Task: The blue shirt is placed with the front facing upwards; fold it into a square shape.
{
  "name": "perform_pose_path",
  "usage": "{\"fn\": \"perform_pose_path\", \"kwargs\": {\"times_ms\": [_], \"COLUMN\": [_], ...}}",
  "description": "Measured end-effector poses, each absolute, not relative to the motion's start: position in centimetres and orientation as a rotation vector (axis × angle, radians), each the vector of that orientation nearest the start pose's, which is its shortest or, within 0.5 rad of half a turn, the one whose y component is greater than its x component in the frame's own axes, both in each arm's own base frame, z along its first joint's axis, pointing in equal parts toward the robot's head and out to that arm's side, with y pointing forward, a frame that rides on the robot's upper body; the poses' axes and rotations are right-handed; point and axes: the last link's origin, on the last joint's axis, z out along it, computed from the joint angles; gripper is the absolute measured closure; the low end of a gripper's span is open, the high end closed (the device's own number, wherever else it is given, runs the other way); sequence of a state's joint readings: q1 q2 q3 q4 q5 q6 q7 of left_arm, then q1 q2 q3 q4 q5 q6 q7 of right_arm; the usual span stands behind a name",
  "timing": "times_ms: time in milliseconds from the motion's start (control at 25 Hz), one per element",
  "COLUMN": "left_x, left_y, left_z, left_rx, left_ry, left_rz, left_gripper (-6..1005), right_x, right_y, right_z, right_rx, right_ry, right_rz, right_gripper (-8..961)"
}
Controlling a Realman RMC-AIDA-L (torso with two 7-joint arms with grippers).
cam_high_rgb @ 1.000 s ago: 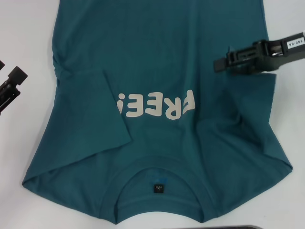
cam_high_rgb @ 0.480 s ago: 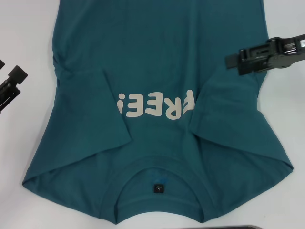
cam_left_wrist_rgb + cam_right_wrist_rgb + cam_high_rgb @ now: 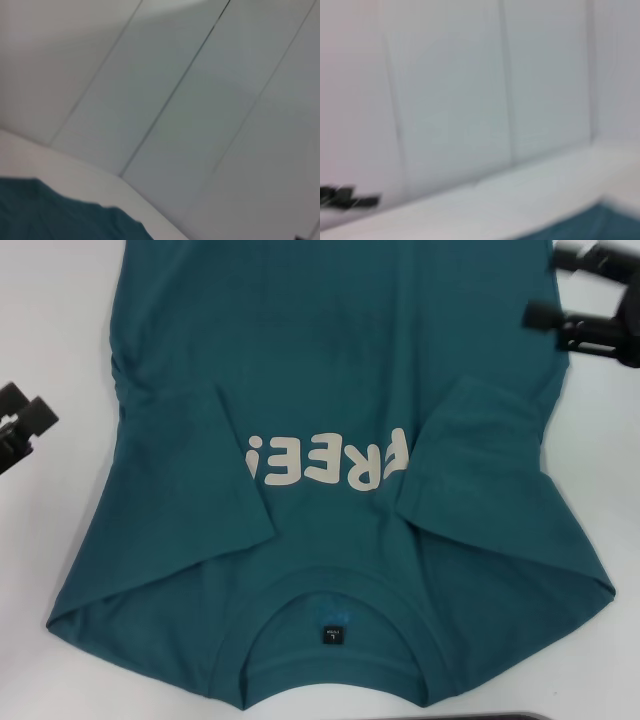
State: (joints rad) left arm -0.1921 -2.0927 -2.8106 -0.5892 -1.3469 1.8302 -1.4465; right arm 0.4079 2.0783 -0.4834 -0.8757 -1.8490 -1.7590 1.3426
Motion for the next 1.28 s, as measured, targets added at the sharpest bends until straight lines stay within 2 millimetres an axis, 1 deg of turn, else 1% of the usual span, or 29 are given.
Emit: {"fn": "perform_pose_path", "kwargs": {"times_ms": [80, 120, 160, 200, 320, 400, 480, 600, 680, 760, 840, 920, 960, 1040, 1160, 1280], "left_x": [-33.8, -33.8, -33.9, -33.9, -34.2, -34.6, -34.8, -35.2, -35.6, -35.8, -35.8, -35.9, -36.0, -36.3, -37.1, -37.5], "left_y": [21.9, 21.8, 21.5, 21.2, 20.2, 19.7, 19.1, 17.9, 17.2, 16.7, 16.5, 16.6, 16.6, 16.6, 16.4, 16.2], "left_z": [5.5, 5.6, 5.6, 5.6, 5.1, 4.4, 3.5, 2.4, 2.5, 3.1, 3.7, 3.9, 4.0, 4.2, 4.2, 4.4], "left_rx": [-2.161, -2.173, -2.187, -2.199, -2.241, -2.271, -2.316, -2.353, -2.302, -2.218, -2.116, -2.033, -2.009, -1.983, -1.935, -1.882], "left_ry": [-1.06, -1.061, -1.051, -1.032, -0.99, -1.03, -1.101, -1.236, -1.37, -1.536, -1.752, -1.947, -2.015, -2.103, -2.182, -2.236], "left_rz": [-1.237, -1.23, -1.22, -1.21, -1.163, -1.126, -1.086, -1.057, -1.082, -1.139, -1.203, -1.205, -1.187, -1.125, -1.029, -1.0], "left_gripper": [164, 164, 164, 164, 164, 165, 165, 165, 165, 165, 165, 165, 166, 166, 166, 195], "right_x": [27.9, 28.2, 29.0, 29.0, 30.0, 30.3, 30.3, 30.3, 30.4, 30.5, 30.4, 30.2, 30.0, 29.8, 29.5, 29.5], "right_y": [29.8, 29.5, 28.7, 28.7, 27.9, 27.4, 27.1, 27.1, 27.3, 27.8, 28.5, 29.1, 29.4, 29.9, 30.3, 30.5], "right_z": [7.8, 7.7, 7.2, 7.2, 6.8, 6.5, 5.8, 4.8, 4.7, 5.3, 6.1, 6.9, 7.2, 7.5, 7.7, 7.8], "right_rx": [-2.412, -2.422, -2.455, -2.455, -2.434, -2.4, -2.423, -2.501, -2.511, -2.492, -2.475, -2.465, -2.465, -2.47, -2.471, -2.464], "right_ry": [0.351, 0.345, 0.394, 0.394, 0.466, 0.505, 0.535, 0.622, 0.709, 0.806, 0.881, 0.936, 0.964, 0.998, 1.04, 1.063], "right_rz": [0.914, 0.896, 0.859, 0.859, 0.874, 0.943, 0.978, 0.928, 0.917, 0.928, 0.938, 0.943, 0.944, 0.939, 0.937, 0.934], "right_gripper": [77, 77, 78, 80, 84, 87, 90, 95, 98, 99, 100, 101, 101, 101, 101, 101]}}
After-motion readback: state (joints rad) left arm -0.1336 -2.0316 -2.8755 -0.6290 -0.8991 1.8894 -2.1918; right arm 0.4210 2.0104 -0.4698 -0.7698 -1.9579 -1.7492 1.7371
